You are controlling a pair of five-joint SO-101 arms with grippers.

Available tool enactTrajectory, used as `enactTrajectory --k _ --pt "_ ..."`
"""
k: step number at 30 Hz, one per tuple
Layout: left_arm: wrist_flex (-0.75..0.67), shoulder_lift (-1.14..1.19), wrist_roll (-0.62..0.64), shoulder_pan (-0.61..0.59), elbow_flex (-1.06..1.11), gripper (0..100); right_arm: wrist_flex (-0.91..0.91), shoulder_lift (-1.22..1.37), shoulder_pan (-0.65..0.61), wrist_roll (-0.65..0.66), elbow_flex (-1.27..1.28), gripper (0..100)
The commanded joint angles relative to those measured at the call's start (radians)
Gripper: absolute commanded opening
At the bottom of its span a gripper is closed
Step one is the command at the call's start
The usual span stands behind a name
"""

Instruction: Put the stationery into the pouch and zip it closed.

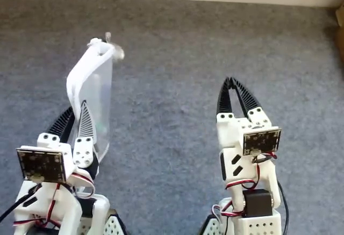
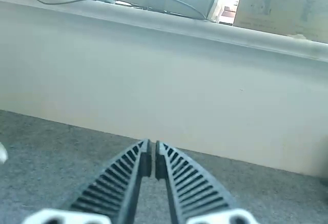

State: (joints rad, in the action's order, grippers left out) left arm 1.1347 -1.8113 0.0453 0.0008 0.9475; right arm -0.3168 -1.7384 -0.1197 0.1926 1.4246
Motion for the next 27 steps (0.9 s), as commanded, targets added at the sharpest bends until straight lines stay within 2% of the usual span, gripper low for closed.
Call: enactTrajectory --k 1,7,16,21,24,27 --pt "-0.006 -0.015 -0.048 0.071 -0.053 0 0.024 0.001 0.007 -0.009 -0.013 0.5" --pt "-0.02 -0.015 -0.126 0.177 0.015 0 0.027 -0.001 -0.031 -0.009 0.027 0.5" --pt "-0.281 -0.015 -0.123 0.314 0.127 0 0.027 -0.001 -0.053 -0.009 0.031 0.5" --pt "-0.503 -0.015 -0.121 0.372 0.28 0 0.027 -0.001 -0.053 -0.009 0.031 0.5" --pt "-0.623 -0.015 -0.074 0.386 0.389 0 0.027 -0.001 -0.053 -0.009 0.031 0.5" --pt "-0.651 -0.015 -0.064 0.386 0.443 0 0.027 -0.001 -0.053 -0.009 0.031 0.5"
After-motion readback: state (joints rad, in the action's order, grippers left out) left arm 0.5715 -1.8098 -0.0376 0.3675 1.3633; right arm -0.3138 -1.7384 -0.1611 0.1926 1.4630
